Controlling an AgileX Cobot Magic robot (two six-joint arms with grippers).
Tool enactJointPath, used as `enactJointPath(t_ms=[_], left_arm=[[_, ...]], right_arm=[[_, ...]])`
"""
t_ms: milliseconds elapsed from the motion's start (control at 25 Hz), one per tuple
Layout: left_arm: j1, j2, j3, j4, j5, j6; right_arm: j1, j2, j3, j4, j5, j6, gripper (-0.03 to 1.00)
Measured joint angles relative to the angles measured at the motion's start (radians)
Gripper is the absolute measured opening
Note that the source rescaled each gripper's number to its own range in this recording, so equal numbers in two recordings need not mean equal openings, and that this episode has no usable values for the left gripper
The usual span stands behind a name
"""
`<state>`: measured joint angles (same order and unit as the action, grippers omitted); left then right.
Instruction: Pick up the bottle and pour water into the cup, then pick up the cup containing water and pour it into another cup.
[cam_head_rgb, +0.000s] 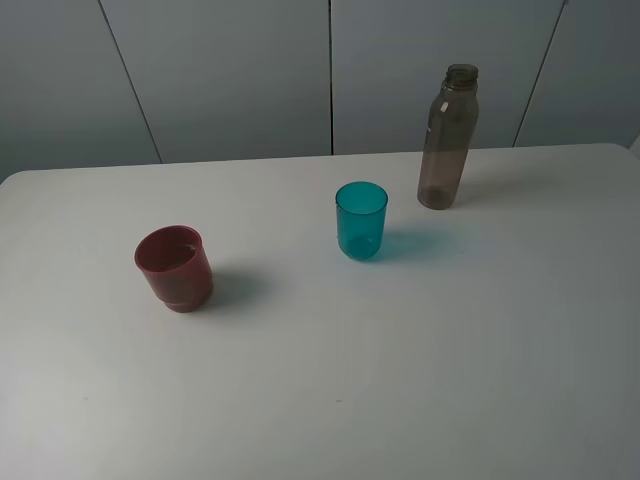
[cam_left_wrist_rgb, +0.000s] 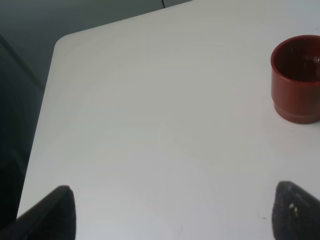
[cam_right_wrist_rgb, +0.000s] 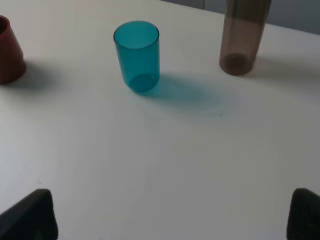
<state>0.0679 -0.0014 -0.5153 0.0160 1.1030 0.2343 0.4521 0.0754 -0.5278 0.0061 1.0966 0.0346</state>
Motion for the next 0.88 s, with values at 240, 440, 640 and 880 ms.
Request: enactJointPath(t_ms=[240,440,640,880], left_arm=[[0.0,0.0,0.0,0.0,0.0,0.0],[0.0,0.0,0.0,0.0,0.0,0.0],[0.0,0.0,0.0,0.0,0.0,0.0],[0.0,0.0,0.0,0.0,0.0,0.0]], right_arm=[[0.0,-0.072,0.017,0.004,0.0,0.005,1.0],[-0.039,-0.073,0.017,0.004,0.0,0.011,1.0],[-0.217,-0.075,0.017,0.004,0.0,0.013,1.0],[-0.427,-0.075,0.017,0.004,0.0,0.001,1.0]])
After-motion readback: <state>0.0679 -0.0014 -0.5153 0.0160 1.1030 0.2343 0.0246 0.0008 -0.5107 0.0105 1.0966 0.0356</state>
